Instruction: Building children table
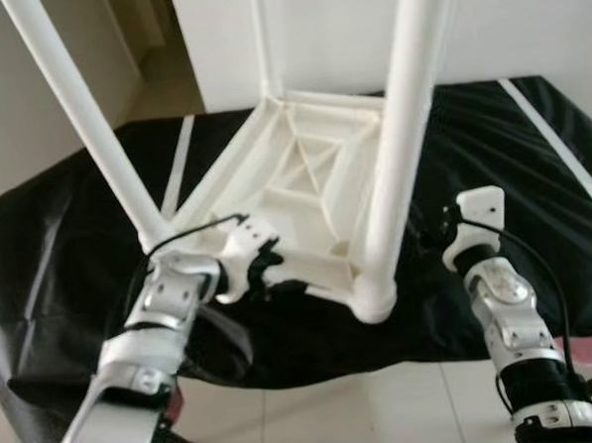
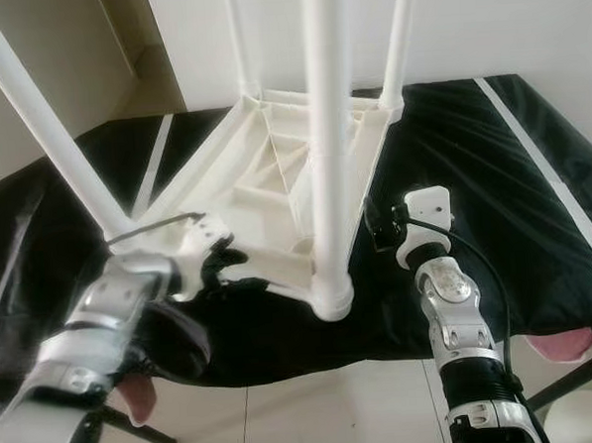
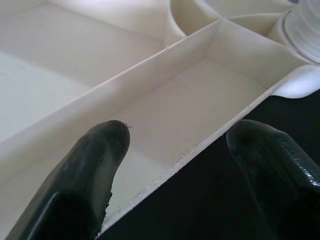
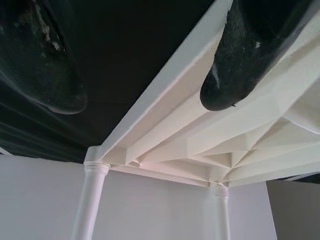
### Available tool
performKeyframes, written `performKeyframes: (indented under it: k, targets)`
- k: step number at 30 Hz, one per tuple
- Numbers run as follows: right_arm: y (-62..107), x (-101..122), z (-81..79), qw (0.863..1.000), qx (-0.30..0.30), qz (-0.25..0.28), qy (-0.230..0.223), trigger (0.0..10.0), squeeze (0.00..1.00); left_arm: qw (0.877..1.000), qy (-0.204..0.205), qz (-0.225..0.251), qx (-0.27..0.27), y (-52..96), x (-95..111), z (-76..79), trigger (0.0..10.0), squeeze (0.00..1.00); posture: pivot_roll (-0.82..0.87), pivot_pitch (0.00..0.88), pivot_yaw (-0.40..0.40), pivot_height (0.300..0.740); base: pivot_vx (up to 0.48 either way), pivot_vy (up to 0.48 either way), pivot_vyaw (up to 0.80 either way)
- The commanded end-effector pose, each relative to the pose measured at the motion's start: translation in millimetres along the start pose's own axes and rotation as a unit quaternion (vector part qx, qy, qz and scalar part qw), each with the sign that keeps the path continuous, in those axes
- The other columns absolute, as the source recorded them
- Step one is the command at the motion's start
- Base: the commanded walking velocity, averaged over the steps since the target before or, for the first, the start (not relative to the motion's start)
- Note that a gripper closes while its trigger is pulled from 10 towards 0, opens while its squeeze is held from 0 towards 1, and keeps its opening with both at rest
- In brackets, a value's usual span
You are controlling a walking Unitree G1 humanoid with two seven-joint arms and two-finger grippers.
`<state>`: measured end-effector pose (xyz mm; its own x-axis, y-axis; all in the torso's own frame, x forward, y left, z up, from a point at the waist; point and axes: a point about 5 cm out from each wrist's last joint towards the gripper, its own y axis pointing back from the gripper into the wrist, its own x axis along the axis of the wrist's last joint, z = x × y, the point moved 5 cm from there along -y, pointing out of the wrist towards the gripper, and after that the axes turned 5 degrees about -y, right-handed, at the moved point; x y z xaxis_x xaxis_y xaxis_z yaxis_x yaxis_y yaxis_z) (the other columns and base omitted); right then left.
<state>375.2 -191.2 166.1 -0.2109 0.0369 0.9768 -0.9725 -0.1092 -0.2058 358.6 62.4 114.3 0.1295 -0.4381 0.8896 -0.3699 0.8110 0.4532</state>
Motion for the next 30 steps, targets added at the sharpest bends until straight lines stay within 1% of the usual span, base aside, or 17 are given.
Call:
performKeyframes:
  k: [1, 5, 6, 9, 10, 11, 13, 15, 17, 21, 23, 24, 25, 26, 28, 29, 30]
  targets:
    - [0.4, -2, -3.4, 1.0, 0.003, -0.006, -0.004, 10.0, 0.0, 0.96, 0.038, -0.071, 0.268, 6.9, -36, -44.7, 10.0, 0.0, -0.06, 0.046, 0.047, 0.74, 0.0, 0.0, 0.0]
    - [-1.0, 0, -4.6, 1.0, 0.008, -0.003, -0.004, 10.0, 0.0, 0.963, 0.029, -0.071, 0.257, 0.7, -33, -40.9, 10.0, 0.0, -0.06, 0.046, 0.047, 0.74, 0.0, 0.0, 0.0]
    - [-1.0, 1, -4.6, 1.0, 0.011, -0.001, -0.003, 10.0, 0.0, 0.969, 0.014, -0.066, 0.238, -2.5, -29, -36.3, 10.0, 0.0, -0.07, 0.045, 0.04, 0.74, 0.0, 0.0, 0.0]
    - [-0.9, 2, -4.3, 1.0, 0.012, 0.001, -0.002, 10.0, 0.0, 0.975, 0.001, -0.058, 0.216, -5.6, -25, -31.2, 10.0, 0.0, -0.07, 0.046, 0.037, 0.74, 0.0, 0.0, 0.0]
    - [-0.2, 3, -3.3, 1.0, 0.013, 0.002, -0.001, 10.0, 0.0, 0.982, -0.018, -0.04, 0.183, -8.9, -19, -22.6, 10.0, 0.0, -0.07, 0.047, 0.036, 0.74, 0.0, 0.0, 0.0]
    - [-0.2, 3, -3.3, 1.0, 0.013, 0.002, -0.001, 10.0, 0.0, 0.982, -0.018, -0.04, 0.183, -8.9, -19, -22.6, 10.0, 0.0, -0.07, 0.047, 0.036, 0.74, 0.0, 0.0, 0.0]
    - [1.8, 3, -0.5, 1.0, 0.012, 0.002, 0.0, 10.0, 0.0, 0.993, -0.058, -0.01, 0.101, -13.4, -10, 0.0, 10.0, 0.0, -0.07, 0.051, 0.032, 0.74, 0.0, 0.0, 0.0]
    - [3.2, 2, 1.5, 1.0, 0.01, 0.0, 0.001, 10.0, 0.0, 0.994, -0.103, -0.011, 0.033, -14.8, -12, 19.9, 10.0, 0.0, -0.08, 0.055, 0.031, 0.74, 0.0, 0.0, 0.0]
    - [3.2, 2, 1.9, 1.0, 0.01, 0.0, 0.002, 10.0, 0.0, 0.994, -0.105, -0.02, 0.03, -15.9, -15, 19.9, 10.0, 0.0, -0.08, 0.058, 0.032, 0.74, 0.0, 0.0, 0.0]
    - [3.0, 3, 2.3, 1.0, 0.009, 0.001, 0.001, 10.0, 0.0, 0.993, -0.098, -0.037, 0.055, -18.0, -18, 10.6, 10.0, 0.0, -0.08, 0.06, 0.034, 0.74, 0.0, 0.0, 0.0]
    - [4.4, 3, 2.2, 1.0, 0.007, 0.001, 0.0, 10.0, 0.0, 0.992, -0.055, -0.042, 0.109, -16.9, -17, -6.9, 10.0, 0.0, -0.08, 0.067, 0.038, 0.74, 0.0, 0.0, 0.0]
    - [4.4, 3, 2.2, 1.0, 0.007, 0.001, 0.0, 10.0, 0.0, 0.992, -0.055, -0.042, 0.109, -16.9, -17, -6.9, 10.0, 0.0, -0.08, 0.067, 0.038, 0.74, 0.0, 0.0, 0.0]
    - [5.2, 3, 2.1, 1.0, 0.006, 0.001, 0.0, 10.0, 0.0, 0.988, -0.035, -0.047, 0.145, -14.6, -17, -17.7, 10.0, 0.0, -0.08, 0.067, 0.038, 0.74, 0.0, 0.0, 0.0]
    - [5.2, 3, 2.1, 1.0, 0.006, 0.001, 0.0, 10.0, 0.0, 0.988, -0.035, -0.047, 0.145, -14.6, -17, -17.7, 10.0, 0.0, -0.08, 0.067, 0.038, 0.74, 0.0, 0.0, 0.0]
    - [7.0, 3, 2.2, 1.0, 0.004, 0.003, -0.003, 10.0, 0.0, 0.977, 0.005, -0.055, 0.205, -7.1, -21, -34.4, 10.0, 0.0, -0.08, 0.072, 0.04, 0.74, 0.0, 0.0, 0.0]
    - [7.0, 3, 2.2, 1.0, 0.004, 0.003, -0.003, 10.0, 0.0, 0.977, 0.005, -0.055, 0.205, -7.1, -21, -34.4, 10.0, 0.0, -0.08, 0.072, 0.04, 0.74, 0.0, 0.0, 0.0]
    - [8.1, 4, 1.9, 1.0, 0.005, 0.006, -0.005, 10.0, 0.0, 0.968, 0.029, -0.056, 0.242, 0.3, -25, -44.6, 10.0, 0.0, -0.08, 0.078, 0.046, 0.74, 0.0, 0.0, 0.0]
